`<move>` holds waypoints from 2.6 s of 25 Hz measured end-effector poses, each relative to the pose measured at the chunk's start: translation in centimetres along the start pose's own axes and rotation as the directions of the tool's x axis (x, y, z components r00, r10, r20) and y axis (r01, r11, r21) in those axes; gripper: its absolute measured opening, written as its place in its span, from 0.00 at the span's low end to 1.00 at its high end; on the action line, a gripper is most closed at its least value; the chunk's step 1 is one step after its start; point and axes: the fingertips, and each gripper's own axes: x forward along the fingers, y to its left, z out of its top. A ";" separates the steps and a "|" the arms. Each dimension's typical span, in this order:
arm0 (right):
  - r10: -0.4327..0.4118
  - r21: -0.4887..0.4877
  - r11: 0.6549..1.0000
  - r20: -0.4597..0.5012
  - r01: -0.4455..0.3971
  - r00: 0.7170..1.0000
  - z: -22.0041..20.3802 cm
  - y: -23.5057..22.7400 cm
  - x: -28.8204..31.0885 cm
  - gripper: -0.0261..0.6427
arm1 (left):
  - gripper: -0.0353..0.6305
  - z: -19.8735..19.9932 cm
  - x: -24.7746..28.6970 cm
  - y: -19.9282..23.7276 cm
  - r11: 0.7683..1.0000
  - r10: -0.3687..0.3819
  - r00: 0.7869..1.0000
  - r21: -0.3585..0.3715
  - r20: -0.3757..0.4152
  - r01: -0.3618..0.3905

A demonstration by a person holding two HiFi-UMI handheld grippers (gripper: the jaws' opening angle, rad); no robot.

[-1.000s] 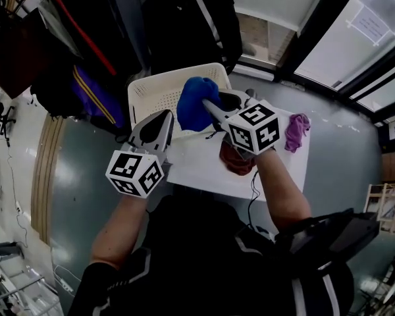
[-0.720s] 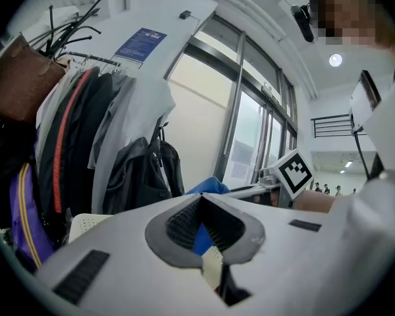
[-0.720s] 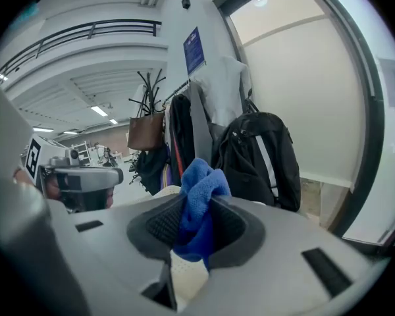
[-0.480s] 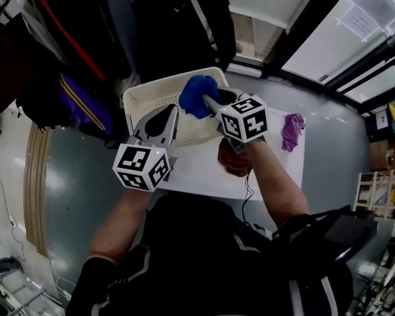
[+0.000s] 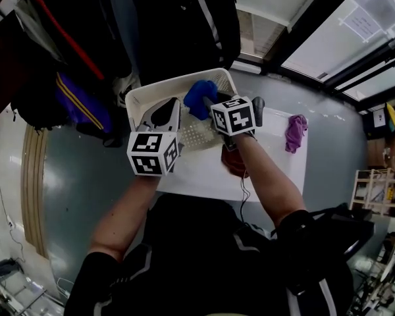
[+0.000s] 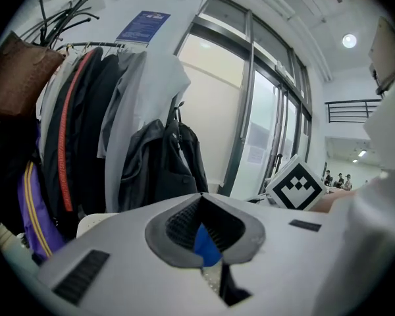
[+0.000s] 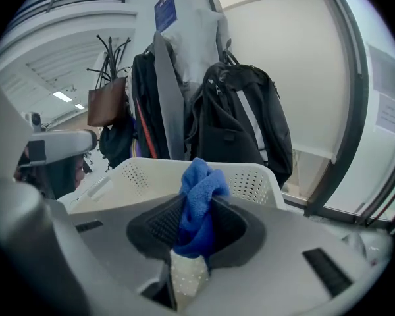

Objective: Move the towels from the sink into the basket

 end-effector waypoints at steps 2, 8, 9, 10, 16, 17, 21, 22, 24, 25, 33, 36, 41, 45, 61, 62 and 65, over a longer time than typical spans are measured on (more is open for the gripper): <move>-0.017 0.005 1.000 -0.030 0.017 0.999 -0.7 -0.4 1.0 0.19 | 0.06 -0.6 0.6 0.7 1.000 0.008 1.000 -0.022 -0.018 -0.008; -0.066 0.007 0.998 -0.127 0.067 0.990 -3.4 -1.9 3.8 0.19 | 0.06 -2.3 2.2 1.7 0.999 0.015 0.998 -0.049 -0.066 -0.018; -0.072 0.015 0.997 -0.142 0.075 0.987 -3.9 -2.1 4.1 0.19 | 0.06 -2.5 2.3 1.8 0.999 0.015 0.997 -0.047 -0.072 -0.018; -0.075 0.027 0.996 -0.156 0.080 0.985 -4.3 -2.3 4.4 0.19 | 0.06 -2.8 2.4 1.9 0.999 0.014 0.997 -0.048 -0.079 -0.018; -0.078 0.056 0.994 -0.228 0.093 0.970 -5.6 -2.9 7.4 0.19 | 0.06 -4.0 3.0 3.3 0.997 0.008 0.994 -0.071 -0.110 -0.016; -0.078 0.060 0.994 -0.242 0.096 0.967 -5.8 -3.0 7.8 0.19 | 0.06 -4.1 3.0 3.4 0.997 0.008 0.994 -0.074 -0.112 -0.016; -0.096 0.044 0.992 -0.315 0.116 0.944 -7.3 -3.2 9.3 0.19 | 0.06 -3.7 2.7 3.9 0.995 0.029 0.995 -0.093 -0.097 -0.038; -0.102 0.042 0.992 -0.333 0.122 0.937 -7.8 -3.3 9.7 0.19 | 0.06 -3.5 2.6 3.9 0.995 0.029 0.996 -0.093 -0.090 -0.037; -0.104 0.065 0.989 -0.361 0.136 0.927 -9.0 -3.4 10.3 0.19 | 0.06 -3.4 2.3 3.5 0.996 0.011 0.996 -0.089 -0.088 -0.019; -0.103 0.079 0.987 -0.372 0.143 0.923 -9.6 -3.5 10.5 0.19 | 0.06 -3.5 2.3 3.2 0.996 0.001 0.996 -0.086 -0.090 -0.009; -0.113 0.094 0.982 -0.387 0.161 0.915 -10.3 -3.8 10.7 0.23 | 0.06 -3.3 1.9 2.6 0.994 -0.035 0.996 -0.110 -0.085 0.026; -0.116 0.113 0.979 -0.365 0.167 0.924 -9.5 -3.7 10.2 0.34 | 0.06 -2.8 1.6 2.3 0.995 -0.043 0.996 -0.093 -0.079 0.036; -0.144 0.106 0.978 -0.280 0.180 0.949 -6.7 -3.5 8.4 0.34 | 0.06 -2.2 1.5 2.0 0.993 -0.061 0.996 -0.101 -0.062 0.054; -0.122 0.123 0.982 -0.177 0.145 0.977 -3.9 -2.3 6.0 0.34 | 0.06 -1.5 0.6 1.1 0.993 -0.104 0.994 -0.061 -0.029 0.103; -0.088 0.085 0.994 0.240 0.069 0.967 2.1 2.7 -10.1 0.11 | 0.06 1.2 -2.7 -3.3 0.952 -0.305 0.951 -0.005 0.044 0.305; -0.096 0.088 0.993 0.260 0.075 0.961 2.1 2.8 -11.2 0.10 | 0.06 1.5 -2.9 -3.8 0.948 -0.317 0.947 0.005 0.048 0.317; -0.125 0.106 0.990 0.314 0.096 0.941 2.1 2.9 -14.4 0.07 | 0.06 2.0 -3.6 -5.7 0.931 -0.365 0.929 0.028 0.052 0.364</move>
